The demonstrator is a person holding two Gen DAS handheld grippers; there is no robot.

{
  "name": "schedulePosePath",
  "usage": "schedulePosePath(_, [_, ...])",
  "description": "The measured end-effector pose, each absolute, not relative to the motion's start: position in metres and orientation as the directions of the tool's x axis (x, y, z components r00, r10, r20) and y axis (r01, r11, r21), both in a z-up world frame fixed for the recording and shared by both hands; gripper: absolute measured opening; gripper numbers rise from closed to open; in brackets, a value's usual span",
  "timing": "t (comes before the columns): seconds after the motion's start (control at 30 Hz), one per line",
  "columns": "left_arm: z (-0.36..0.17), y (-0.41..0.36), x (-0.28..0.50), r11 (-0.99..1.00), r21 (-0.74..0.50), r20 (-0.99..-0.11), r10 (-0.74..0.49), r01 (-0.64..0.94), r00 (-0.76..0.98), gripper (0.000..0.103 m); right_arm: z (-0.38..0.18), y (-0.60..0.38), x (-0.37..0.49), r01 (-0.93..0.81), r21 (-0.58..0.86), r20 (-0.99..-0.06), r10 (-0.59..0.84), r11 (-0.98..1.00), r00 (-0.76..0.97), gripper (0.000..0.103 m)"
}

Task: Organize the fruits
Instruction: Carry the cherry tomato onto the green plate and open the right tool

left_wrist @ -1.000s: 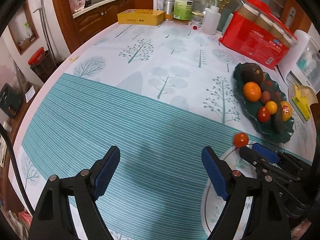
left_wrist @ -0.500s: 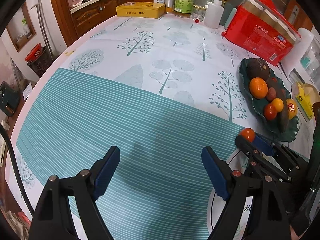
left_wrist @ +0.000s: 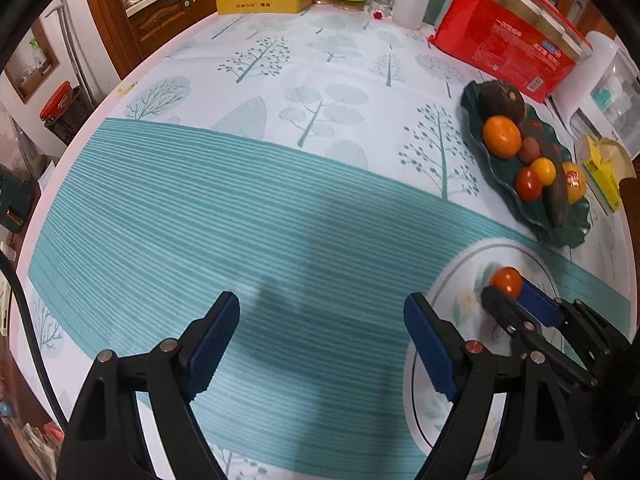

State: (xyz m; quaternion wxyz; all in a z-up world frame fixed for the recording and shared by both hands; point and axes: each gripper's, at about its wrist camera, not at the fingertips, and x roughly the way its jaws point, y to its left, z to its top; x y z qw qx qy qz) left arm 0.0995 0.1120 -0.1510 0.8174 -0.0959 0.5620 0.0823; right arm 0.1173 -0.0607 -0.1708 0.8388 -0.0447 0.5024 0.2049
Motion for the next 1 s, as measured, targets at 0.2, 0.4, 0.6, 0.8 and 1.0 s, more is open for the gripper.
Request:
schedulePosePath(0.2, [-0.131,0.09,0.093,0.978,-0.047,-0.93,0.033,-0.205,0.367,0.095,-0.152,-0.092,0.101,-0.358,0.156,-0.863,0.303,0.921,0.405,0.029])
schedulePosePath(0.4, [-0.097,0.064,0.103,0.985,-0.068,-0.92,-0.001,-0.156,0.393,0.1,-0.119,-0.128,0.099,-0.3,0.17,-0.855,0.292,0.939,0.428,0.029])
schedulePosePath(0.6, [-0.045,0.034,0.125,0.997,-0.025,-0.893,0.012,-0.076,0.45,0.1,-0.056,-0.16,0.119,-0.262,0.162,-0.831,0.274,0.951,0.484,0.029])
schedulePosePath(0.8, [0.026,0.014,0.164,0.999,0.022,-0.836,0.036,-0.032,0.547,0.101,0.029,-0.18,0.152,-0.274,0.125,-0.782,0.265,0.954,0.565,0.029])
schedulePosePath(1.0, [0.067,0.0,0.206,0.996,0.071,-0.795,0.084,-0.045,0.601,0.102,0.085,-0.188,0.197,-0.261,0.102,-0.748,0.247,0.96,0.617,0.029])
